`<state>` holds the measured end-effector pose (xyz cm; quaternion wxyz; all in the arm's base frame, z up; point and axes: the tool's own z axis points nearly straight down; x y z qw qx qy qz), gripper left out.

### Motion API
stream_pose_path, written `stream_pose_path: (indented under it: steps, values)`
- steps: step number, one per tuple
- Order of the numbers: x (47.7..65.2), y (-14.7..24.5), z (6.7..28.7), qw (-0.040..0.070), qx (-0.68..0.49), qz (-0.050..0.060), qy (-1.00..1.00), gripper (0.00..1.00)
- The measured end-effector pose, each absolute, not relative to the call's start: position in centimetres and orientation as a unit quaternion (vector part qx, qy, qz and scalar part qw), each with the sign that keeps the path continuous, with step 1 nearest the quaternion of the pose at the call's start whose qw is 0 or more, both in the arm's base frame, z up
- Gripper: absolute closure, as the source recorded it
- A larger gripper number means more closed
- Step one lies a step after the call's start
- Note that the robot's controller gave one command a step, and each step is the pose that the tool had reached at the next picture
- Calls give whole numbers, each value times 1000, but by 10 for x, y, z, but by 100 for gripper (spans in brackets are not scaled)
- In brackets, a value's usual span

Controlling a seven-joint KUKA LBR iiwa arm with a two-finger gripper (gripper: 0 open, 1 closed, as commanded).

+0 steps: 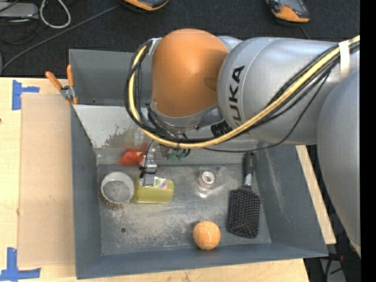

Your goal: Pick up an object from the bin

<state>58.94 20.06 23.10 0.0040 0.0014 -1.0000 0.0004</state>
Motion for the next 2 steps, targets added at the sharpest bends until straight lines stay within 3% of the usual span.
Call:
stream_pose_path:
  steps: [1, 2]
  values:
    - [591, 200, 235, 0, -1, 0, -1000, 0]
    - [586, 201, 173, -1, 5, -1, -1000, 0]
